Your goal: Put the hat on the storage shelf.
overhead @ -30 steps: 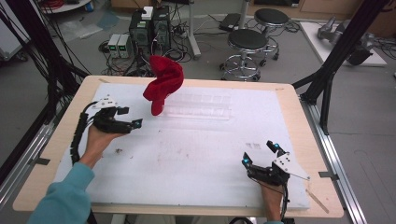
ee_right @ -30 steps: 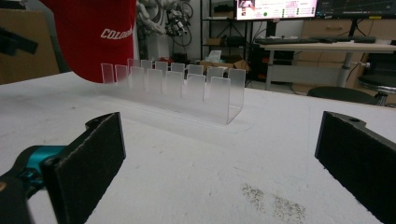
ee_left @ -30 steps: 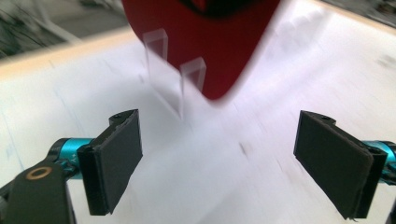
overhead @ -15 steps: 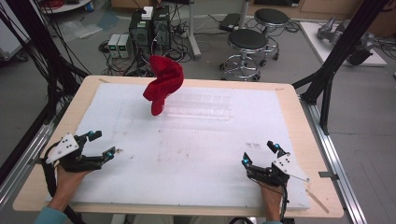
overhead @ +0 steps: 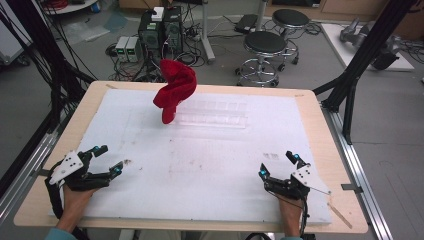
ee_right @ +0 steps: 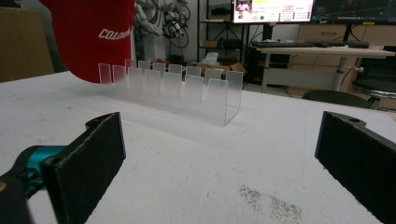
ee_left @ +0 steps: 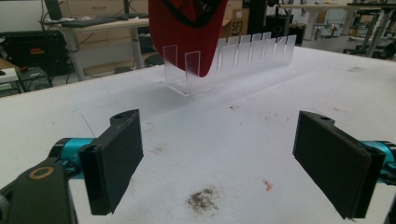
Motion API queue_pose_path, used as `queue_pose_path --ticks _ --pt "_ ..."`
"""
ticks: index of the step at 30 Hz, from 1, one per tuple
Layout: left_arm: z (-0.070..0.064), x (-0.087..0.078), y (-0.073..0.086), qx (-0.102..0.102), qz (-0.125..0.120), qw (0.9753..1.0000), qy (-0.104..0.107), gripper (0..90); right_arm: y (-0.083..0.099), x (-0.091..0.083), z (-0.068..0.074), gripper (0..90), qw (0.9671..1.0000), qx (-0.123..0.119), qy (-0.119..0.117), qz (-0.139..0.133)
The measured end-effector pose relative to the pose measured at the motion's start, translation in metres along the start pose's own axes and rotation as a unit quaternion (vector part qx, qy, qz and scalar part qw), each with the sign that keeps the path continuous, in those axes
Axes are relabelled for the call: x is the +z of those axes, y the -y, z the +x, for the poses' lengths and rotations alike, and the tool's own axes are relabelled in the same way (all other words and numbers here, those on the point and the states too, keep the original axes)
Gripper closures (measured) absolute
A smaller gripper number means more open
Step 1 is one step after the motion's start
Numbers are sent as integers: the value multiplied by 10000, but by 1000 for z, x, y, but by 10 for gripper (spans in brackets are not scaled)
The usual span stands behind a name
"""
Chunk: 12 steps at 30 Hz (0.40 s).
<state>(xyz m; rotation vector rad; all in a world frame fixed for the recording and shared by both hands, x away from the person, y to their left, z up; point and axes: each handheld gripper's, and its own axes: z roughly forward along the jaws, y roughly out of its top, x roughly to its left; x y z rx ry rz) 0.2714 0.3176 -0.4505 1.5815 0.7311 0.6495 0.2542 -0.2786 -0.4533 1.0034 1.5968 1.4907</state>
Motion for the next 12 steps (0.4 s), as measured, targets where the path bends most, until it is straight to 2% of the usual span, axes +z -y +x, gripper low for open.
queue_pose_path --ticks 12 --pt "-1 -2 1 42 -104 9999 -50 167 0 -1 0 5 10000 10 -4 -41"
